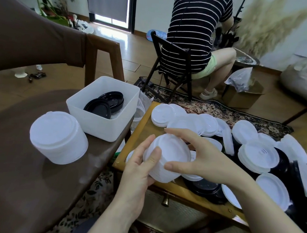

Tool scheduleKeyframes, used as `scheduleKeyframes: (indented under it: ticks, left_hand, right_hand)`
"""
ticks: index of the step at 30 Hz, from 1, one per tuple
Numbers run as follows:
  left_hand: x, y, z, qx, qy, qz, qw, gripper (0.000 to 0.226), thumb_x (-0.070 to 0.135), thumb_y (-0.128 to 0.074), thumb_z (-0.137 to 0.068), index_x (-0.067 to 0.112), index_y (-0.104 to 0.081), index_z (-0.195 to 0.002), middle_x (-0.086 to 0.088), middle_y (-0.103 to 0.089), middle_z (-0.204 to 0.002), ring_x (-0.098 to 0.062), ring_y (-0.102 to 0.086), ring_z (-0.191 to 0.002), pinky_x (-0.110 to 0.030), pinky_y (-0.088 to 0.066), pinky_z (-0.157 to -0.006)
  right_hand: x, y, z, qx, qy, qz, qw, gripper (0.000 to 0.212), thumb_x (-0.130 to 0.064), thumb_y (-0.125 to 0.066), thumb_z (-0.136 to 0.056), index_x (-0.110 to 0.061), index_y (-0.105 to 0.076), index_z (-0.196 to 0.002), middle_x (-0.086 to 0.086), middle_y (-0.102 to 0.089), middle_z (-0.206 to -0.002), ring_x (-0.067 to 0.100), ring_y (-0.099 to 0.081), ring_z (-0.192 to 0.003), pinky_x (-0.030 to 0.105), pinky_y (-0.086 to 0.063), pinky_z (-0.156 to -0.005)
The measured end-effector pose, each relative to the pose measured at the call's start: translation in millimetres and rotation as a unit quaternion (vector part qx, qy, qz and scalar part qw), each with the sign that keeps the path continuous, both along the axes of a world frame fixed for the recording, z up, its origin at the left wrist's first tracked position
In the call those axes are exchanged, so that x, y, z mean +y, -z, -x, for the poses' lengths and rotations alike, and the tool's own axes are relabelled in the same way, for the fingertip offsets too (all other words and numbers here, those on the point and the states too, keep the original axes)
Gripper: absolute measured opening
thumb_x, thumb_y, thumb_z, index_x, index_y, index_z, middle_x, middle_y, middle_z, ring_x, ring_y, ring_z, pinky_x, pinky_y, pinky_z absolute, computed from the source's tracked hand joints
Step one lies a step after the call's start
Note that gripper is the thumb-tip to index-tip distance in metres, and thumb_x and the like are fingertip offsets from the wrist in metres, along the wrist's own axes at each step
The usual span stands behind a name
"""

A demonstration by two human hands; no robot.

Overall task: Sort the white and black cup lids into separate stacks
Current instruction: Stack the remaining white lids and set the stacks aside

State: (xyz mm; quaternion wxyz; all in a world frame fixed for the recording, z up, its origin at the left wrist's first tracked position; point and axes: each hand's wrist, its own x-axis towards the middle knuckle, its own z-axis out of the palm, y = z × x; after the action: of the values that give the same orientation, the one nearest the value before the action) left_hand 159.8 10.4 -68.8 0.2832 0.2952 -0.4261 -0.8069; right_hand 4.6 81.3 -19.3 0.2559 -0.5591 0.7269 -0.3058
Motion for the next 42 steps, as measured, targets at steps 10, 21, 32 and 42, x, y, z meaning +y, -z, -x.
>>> scheduleKeyframes:
  ticks: [10, 21, 32, 42]
  left_hand:
    - [-8, 3, 3, 0.009, -0.032, 0.009, 0.999, 0.061, 0.029, -0.083, -0.073, 0.03, -0.061, -0.131, 0.0, -0.071, -0.122, -0.022, -0.069, -0.11, -0.04, -0.059, -0.085]
    - [-89, 10, 66, -0.047, -0.037, 0.03, 0.998, 0.041, 0.027, -0.056, -0.099, 0.021, -0.056, -0.139, -0.003, -0.063, -0.134, -0.024, -0.055, -0.126, -0.051, -0.04, -0.112]
    - [-105, 25, 70, -0.163, -0.027, 0.067, 0.984, 0.041, 0.022, -0.047, -0.103, 0.012, -0.052, -0.143, -0.007, -0.057, -0.141, -0.024, -0.053, -0.127, -0.032, -0.04, -0.099]
    - [-100, 13, 65, -0.218, -0.025, 0.146, 0.965, 0.051, 0.018, -0.046, -0.103, 0.015, -0.035, -0.152, 0.0, -0.041, -0.151, -0.018, -0.043, -0.131, -0.027, -0.032, -0.096]
  right_hand:
    - [7, 7, -2, -0.038, 0.0, 0.018, 0.999, 0.093, -0.045, -0.081, -0.066, -0.04, -0.032, -0.144, -0.027, -0.041, -0.139, -0.011, -0.04, -0.126, 0.011, -0.037, -0.101]
    - [-67, 12, 28, -0.304, 0.183, -0.008, 0.935, 0.011, -0.023, -0.054, -0.099, -0.028, -0.056, -0.108, -0.004, -0.061, -0.117, 0.013, -0.061, -0.106, 0.033, -0.052, -0.094]
    - [-100, 41, 35, -0.253, 0.212, -0.058, 0.942, 0.039, -0.009, -0.055, -0.095, -0.017, -0.049, -0.133, 0.004, -0.058, -0.124, 0.019, -0.056, -0.112, 0.035, -0.05, -0.096]
    - [-93, 41, 40, -0.184, 0.206, -0.042, 0.96, 0.053, -0.008, -0.059, -0.092, -0.016, -0.043, -0.143, 0.008, -0.046, -0.141, 0.02, -0.049, -0.126, 0.037, -0.042, -0.107]
